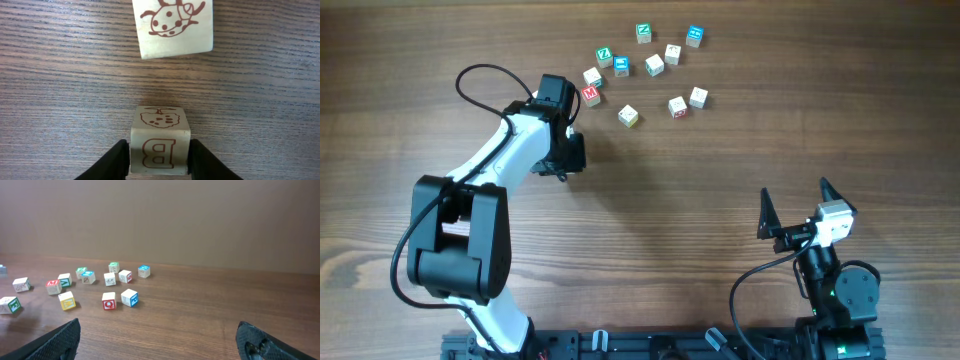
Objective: Form a tower
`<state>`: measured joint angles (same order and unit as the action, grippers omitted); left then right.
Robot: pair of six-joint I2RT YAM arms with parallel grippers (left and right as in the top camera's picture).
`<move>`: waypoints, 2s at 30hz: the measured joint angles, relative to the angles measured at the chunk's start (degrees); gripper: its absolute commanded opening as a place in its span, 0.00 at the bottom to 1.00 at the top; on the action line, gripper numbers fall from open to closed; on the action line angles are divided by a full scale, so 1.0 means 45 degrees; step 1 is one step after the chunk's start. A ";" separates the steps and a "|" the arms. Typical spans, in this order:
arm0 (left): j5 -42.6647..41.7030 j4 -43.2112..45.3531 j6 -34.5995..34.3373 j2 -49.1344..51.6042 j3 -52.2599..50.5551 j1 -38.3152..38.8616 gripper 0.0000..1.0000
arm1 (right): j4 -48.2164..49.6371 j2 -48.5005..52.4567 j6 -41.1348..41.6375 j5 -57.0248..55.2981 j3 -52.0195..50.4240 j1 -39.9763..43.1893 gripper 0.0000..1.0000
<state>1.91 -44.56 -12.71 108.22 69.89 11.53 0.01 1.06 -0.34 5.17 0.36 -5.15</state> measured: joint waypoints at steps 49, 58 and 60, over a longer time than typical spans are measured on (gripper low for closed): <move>0.0670 0.1928 0.0005 -0.2526 -0.0034 0.0005 0.98 | 0.0000 0.0000 0.0000 0.0000 0.0000 0.0000 1.00; 0.0670 0.2239 0.0000 -0.2526 -0.0034 0.0000 1.00 | 0.0000 0.0000 0.0000 -0.0005 0.0000 0.0000 1.00; 0.0670 0.2293 0.0000 -0.2526 -0.0034 0.0000 1.00 | 0.0000 0.0000 0.0000 0.0000 0.0000 0.0000 1.00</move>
<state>4.93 -34.24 -12.71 96.86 69.73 11.53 0.01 1.06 -0.34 5.17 0.36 -5.15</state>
